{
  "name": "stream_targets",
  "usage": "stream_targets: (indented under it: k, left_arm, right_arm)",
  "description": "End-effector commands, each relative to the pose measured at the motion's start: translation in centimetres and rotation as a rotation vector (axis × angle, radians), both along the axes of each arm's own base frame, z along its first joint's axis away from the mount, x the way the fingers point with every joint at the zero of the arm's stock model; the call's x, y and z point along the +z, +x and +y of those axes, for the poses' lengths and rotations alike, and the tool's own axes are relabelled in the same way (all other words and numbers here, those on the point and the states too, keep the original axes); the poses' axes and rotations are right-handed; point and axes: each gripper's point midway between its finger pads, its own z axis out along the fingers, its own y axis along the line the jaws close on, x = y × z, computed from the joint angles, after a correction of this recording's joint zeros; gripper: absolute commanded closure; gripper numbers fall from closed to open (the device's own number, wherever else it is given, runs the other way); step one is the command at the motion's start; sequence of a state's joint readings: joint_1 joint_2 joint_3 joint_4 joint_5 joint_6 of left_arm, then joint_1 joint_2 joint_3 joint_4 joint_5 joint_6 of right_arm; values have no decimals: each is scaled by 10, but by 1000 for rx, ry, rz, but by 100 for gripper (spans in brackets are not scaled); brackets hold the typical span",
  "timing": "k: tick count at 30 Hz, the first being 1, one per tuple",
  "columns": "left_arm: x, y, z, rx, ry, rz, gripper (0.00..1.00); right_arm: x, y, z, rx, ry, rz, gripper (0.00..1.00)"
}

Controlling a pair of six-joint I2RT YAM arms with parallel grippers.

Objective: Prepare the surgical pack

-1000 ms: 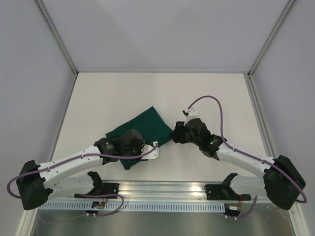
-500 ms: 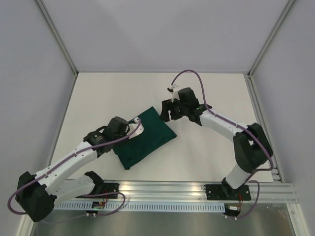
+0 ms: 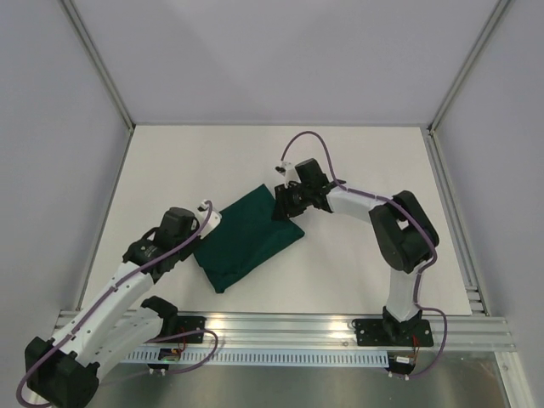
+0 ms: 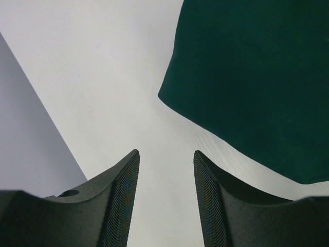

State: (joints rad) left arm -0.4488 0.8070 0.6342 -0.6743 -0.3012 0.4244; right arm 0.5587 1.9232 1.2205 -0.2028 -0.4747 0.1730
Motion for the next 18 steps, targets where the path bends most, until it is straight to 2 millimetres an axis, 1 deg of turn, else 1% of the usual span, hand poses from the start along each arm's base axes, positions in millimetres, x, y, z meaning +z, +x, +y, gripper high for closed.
stream_targets:
  k: [1, 2, 3, 4, 5, 8, 10, 11, 12, 14, 15, 16, 17, 18]
  left_arm:
    - [0, -2, 9, 52, 7, -19, 44]
    - [1, -2, 10, 58, 10, -23, 44]
    - [1, -2, 11, 64, 9, -26, 44]
    - [1, -2, 12, 66, 9, -30, 44]
    - [1, -2, 13, 72, 7, -32, 44]
    - [2, -2, 14, 81, -1, -36, 44]
    - [2, -2, 13, 79, -7, -35, 44]
    - [1, -2, 12, 75, -11, -32, 44]
    - [0, -2, 12, 74, -11, -30, 44]
    - [-1, -3, 12, 74, -10, -28, 44]
    - [-1, -3, 12, 75, -11, -27, 44]
    - [-1, -3, 12, 75, -13, -26, 44]
    - [-2, -3, 11, 72, -18, -24, 44]
    - [-1, -3, 10, 70, -18, -24, 44]
  right_arm:
    - [4, -6, 2, 13, 55, 7, 67]
    - [13, -6, 2, 6, 74, -14, 73]
    - [13, -8, -1, -17, 79, -4, 75]
    - [8, -15, -7, -33, 74, 10, 76]
    - [17, -14, -7, -47, 96, -21, 77]
    - [25, -20, -14, -117, 135, -32, 80]
    - [27, -23, -15, -169, 171, -18, 85]
    - [21, -30, -21, -191, 168, 5, 87]
    - [21, -29, -26, -235, 162, 0, 91]
    - [23, -29, -29, -325, 197, 30, 95]
    - [12, -38, -38, -372, 195, 55, 100]
    - [18, -34, -37, -404, 243, 31, 99]
    - [15, -37, -39, -473, 278, 81, 99]
    - [0, -42, -51, -546, 268, 97, 100]
